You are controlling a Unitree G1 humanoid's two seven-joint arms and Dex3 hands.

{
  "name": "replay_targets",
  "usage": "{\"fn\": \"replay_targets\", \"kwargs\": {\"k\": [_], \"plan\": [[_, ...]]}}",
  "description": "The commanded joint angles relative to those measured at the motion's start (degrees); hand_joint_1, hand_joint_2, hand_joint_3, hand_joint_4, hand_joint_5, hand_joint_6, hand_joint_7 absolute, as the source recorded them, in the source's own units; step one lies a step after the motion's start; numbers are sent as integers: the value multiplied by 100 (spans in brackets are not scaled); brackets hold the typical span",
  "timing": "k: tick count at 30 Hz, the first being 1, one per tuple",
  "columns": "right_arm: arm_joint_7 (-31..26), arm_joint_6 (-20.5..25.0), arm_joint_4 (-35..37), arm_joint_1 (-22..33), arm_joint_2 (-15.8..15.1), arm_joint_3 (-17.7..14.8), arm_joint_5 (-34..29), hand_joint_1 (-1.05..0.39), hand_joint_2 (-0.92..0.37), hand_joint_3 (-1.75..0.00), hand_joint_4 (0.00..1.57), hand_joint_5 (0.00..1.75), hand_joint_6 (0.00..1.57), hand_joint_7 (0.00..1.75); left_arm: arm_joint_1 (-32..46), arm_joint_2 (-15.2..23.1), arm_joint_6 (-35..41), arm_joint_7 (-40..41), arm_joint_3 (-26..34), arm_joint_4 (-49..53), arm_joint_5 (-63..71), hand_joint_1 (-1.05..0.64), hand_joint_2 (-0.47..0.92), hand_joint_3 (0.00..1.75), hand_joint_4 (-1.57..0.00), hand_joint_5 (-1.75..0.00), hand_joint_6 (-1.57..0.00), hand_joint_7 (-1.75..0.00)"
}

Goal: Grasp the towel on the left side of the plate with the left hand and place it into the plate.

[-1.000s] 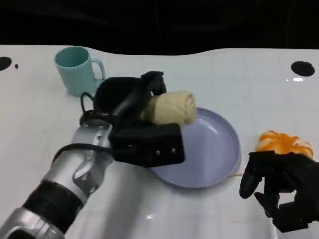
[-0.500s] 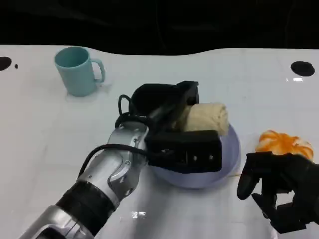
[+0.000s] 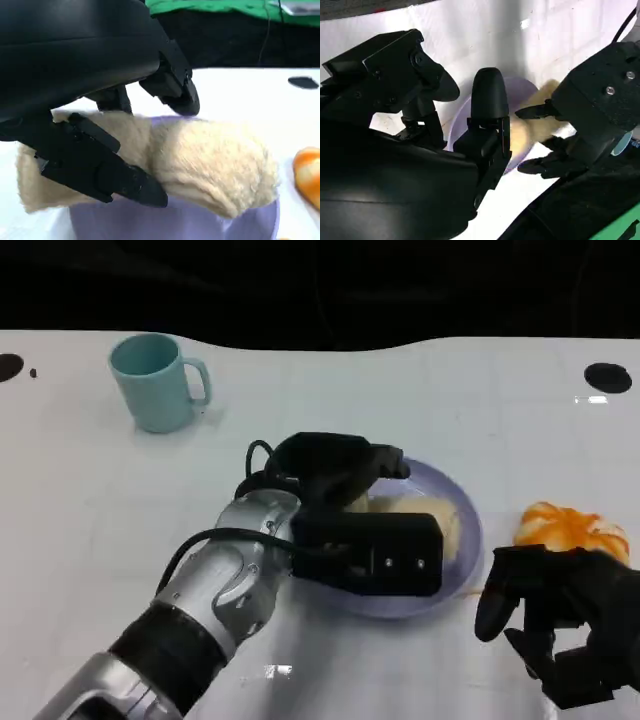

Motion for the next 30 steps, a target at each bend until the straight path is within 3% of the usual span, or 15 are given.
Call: {"fn": "replay_targets", "kwargs": {"k": [1,13,30], "plan": [[22,52,-92,-16,-93,-66,-6,2,-53,-114,73,175,71,144,-31,95,83,-169,-86,-173,119,-65,92,11,-37,-50,-40,0],[27,23,-85,2,-80,-86,45,3,-54,-113,72,175,70,144,172,344,132,-394,25,-812,108,-68,92,10,-36,-51,-38,0],[-18,74,-80,-33,-52,-86,50,3,-53,-115,74,175,71,145,1136,1524,123,-1675,1060,-3116,-890,-61,92,24,-34,-56,-42,-2]]}}
